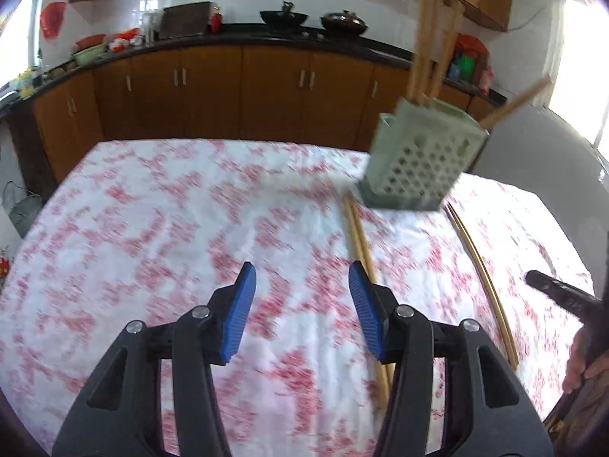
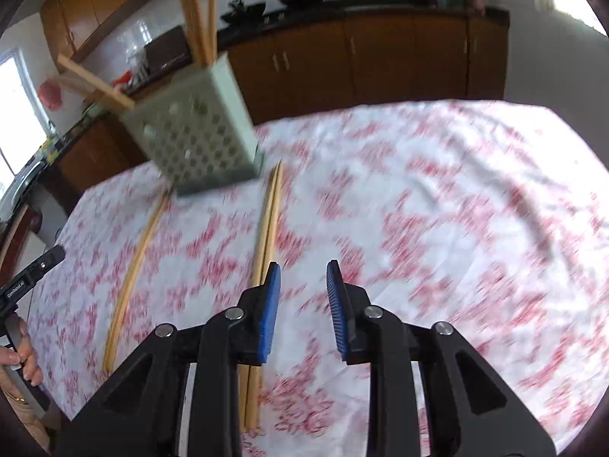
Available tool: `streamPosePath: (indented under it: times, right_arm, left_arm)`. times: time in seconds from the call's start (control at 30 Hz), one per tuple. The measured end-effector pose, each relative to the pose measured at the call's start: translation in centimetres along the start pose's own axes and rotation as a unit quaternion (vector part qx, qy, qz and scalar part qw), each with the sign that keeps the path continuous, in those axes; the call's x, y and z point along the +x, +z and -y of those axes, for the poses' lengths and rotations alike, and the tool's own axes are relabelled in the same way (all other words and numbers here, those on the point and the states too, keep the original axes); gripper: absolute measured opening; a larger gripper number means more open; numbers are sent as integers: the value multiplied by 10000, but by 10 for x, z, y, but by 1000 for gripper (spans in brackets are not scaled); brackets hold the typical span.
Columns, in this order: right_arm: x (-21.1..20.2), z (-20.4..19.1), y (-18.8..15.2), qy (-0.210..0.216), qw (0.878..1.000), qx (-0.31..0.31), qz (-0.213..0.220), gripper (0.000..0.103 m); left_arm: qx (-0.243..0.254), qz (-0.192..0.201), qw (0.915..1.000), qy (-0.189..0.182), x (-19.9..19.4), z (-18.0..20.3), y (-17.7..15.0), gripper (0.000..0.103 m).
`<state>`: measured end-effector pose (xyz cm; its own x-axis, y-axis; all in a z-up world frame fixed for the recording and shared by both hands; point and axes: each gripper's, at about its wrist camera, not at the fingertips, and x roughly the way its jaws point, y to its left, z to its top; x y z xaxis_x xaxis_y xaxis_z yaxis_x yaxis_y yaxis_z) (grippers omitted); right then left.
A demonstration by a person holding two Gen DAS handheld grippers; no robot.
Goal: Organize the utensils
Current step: 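Move both tools down to the loose chopsticks and close the right tool on one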
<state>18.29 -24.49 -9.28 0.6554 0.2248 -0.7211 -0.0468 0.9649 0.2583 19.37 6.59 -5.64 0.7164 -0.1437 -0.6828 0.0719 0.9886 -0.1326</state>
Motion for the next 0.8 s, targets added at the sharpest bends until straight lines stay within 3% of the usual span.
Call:
streamPosePath:
  times: [0.33, 0.47, 0.57, 0.8]
  right_arm:
    - [23, -15, -15, -50, 9995, -259, -194, 22]
    - [23, -12, -14, -422, 9980, -459, -138, 8]
    - [23, -4, -10, -731, 9966, -368, -70, 8]
    - [22, 5, -9, -706, 9971, -278, -72, 8]
  left_arm:
    - [120, -295, 9994, -130, 28, 34, -19, 47]
    - [172, -367, 9990, -170, 33, 39, -21, 42]
    - [210, -429, 9987, -182, 36, 41, -24, 36]
    - [374, -554, 9976, -202, 42, 48, -27, 29]
